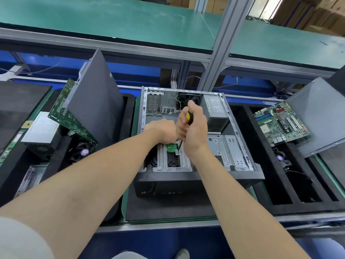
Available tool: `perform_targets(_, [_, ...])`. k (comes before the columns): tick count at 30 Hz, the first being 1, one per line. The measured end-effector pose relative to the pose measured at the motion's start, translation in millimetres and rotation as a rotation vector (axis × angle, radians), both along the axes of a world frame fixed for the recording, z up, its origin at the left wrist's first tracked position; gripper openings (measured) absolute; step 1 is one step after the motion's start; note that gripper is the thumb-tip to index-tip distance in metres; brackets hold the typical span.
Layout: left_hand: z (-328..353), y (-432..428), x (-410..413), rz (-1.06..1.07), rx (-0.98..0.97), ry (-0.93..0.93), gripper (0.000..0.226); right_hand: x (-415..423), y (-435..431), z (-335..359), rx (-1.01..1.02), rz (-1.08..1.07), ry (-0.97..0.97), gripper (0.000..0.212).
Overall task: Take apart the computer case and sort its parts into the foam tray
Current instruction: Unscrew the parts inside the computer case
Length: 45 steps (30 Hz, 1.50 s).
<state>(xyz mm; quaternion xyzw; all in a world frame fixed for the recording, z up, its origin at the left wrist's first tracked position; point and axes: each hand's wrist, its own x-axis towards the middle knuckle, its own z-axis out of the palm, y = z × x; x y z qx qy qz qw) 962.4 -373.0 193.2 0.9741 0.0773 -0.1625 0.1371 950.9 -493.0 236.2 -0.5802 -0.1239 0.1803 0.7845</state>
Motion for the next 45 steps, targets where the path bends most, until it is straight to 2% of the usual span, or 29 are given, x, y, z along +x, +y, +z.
perform_targets(3, [-7.2,4.4,2.1,-0.008,0.004,-0.033,0.026,14.3,-5.3,-2.3,0.066,0.287,0.029,0.051])
perform_targets(7, [-9.2,6.1,2.2,-0.026,-0.006,-0.067,0.029,28.0,-8.4,0.3,0.09,0.561,0.107,0.051])
perform_targets(10, [-8.2,6.4,0.4,-0.086,0.004,-0.089,0.021,32.7,-8.1,5.5,0.097,0.669,0.143,0.044])
perform_targets(13, [-6.5,5.9,0.7,-0.129,0.005,-0.093,0.015,34.5,-8.1,8.4,0.076,0.67,0.153,0.041])
perform_targets(17, [-7.1,6.8,-0.9,-0.08,0.004,-0.089,0.019,30.4,-7.8,6.1,0.017,0.527,0.049,0.029])
perform_targets(20, [-7.0,4.7,-2.2,0.02,-0.028,-0.075,0.047,21.0,-4.7,7.8,-0.015,0.274,0.007,0.022])
perform_targets(23, [-3.1,0.2,-1.9,0.059,-0.033,-0.053,0.045,7.6,0.8,9.3,-0.053,-0.025,0.0,0.025])
perform_targets(27, [4.6,-2.4,-3.4,0.087,-0.018,-0.028,0.071,-11.3,8.0,6.9,-0.078,-0.338,0.065,0.031])
perform_targets(29, [6.3,-2.1,-3.4,0.051,-0.022,0.002,0.066,-19.0,12.8,6.6,-0.071,-0.446,0.072,0.026])
perform_targets(31, [7.1,-1.8,-3.8,0.053,-0.036,0.023,0.047,-25.5,17.1,5.9,-0.084,-0.534,0.072,0.028])
perform_targets(34, [5.4,-2.0,-4.4,0.072,-0.023,0.019,0.036,-30.9,20.1,3.8,-0.08,-0.562,0.077,0.031])
perform_targets(38, [0.5,0.3,-1.0,0.066,-0.023,-0.005,0.032,-26.0,18.0,5.0,0.014,-0.451,0.124,0.03])
perform_targets(41, [-3.5,3.2,-0.7,0.013,-0.006,-0.04,0.019,-16.6,10.5,3.6,-0.006,-0.209,0.085,0.028])
perform_targets(45, [-6.5,6.0,-3.0,-0.046,-0.01,-0.087,0.026,-1.8,1.4,2.5,-0.098,0.155,0.039,0.035])
